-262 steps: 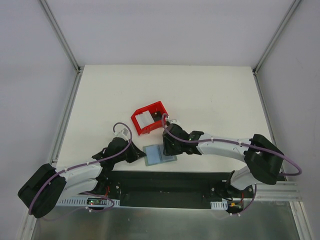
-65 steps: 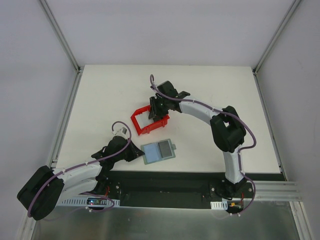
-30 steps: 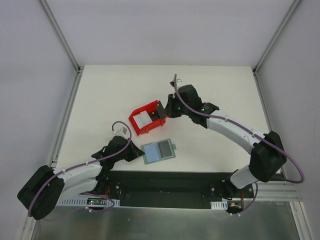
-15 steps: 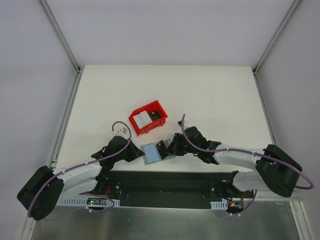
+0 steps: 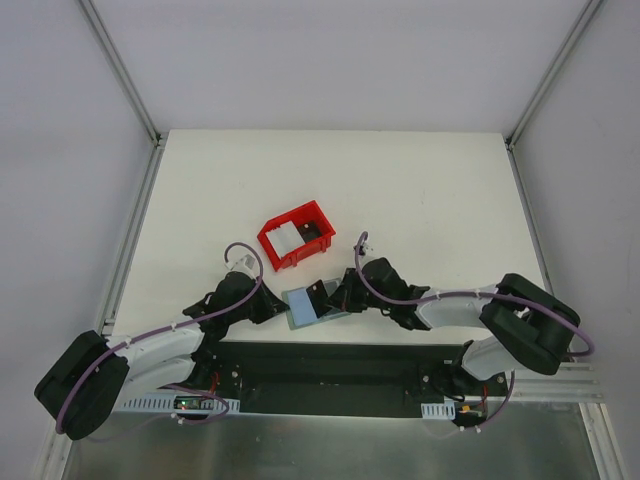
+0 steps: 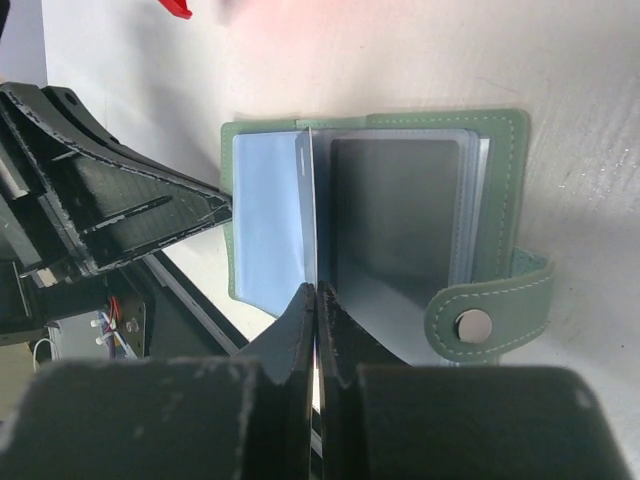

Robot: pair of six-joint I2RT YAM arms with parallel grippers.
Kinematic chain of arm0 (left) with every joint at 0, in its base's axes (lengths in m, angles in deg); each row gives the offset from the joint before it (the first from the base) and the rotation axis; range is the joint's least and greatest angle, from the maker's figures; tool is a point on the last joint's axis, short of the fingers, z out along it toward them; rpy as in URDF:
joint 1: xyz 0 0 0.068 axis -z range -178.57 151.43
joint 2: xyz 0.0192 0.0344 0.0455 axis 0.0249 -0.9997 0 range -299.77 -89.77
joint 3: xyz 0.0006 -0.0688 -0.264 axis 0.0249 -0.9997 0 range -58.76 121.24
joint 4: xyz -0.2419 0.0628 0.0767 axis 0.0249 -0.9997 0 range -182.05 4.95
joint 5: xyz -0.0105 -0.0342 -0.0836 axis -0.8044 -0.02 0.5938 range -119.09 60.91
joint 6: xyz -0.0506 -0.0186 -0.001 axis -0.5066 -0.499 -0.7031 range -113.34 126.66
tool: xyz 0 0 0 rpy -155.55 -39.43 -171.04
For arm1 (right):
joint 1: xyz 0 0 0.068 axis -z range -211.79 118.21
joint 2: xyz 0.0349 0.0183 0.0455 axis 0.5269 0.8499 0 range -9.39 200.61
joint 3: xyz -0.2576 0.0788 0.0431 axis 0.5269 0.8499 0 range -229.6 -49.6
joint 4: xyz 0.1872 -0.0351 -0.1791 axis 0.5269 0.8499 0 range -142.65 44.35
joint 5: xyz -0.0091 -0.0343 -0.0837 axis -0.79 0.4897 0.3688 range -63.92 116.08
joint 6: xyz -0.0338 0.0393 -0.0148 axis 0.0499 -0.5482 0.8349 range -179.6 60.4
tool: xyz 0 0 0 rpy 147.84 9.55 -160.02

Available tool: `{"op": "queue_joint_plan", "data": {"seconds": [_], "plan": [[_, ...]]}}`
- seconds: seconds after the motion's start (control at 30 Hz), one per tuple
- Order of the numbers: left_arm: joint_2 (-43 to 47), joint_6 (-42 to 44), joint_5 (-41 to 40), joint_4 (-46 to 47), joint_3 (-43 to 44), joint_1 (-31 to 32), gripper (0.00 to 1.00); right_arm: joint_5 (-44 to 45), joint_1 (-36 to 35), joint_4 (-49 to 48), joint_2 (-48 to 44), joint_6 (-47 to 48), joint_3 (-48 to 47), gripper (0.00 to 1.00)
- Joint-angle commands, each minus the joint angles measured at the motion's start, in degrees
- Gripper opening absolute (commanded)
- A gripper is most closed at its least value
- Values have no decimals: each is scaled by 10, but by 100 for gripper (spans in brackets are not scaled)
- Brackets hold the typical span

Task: Put the credit cards into the card holder
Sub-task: Insert the credit card into the card holder.

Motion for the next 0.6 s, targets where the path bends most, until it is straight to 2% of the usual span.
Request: {"op": "queue_joint_plan", "data": {"seconds": [0.0, 0.4, 0.57], "plan": [[-10, 3, 1, -14, -1, -5, 0, 7, -2, -45, 14, -13, 20, 0], [-13, 3, 2, -10, -2, -5, 0, 47, 1, -47, -8, -23, 49, 0], [-13, 1, 3, -5, -4, -5, 0, 51, -1, -55, 3, -55, 55, 0]]}}
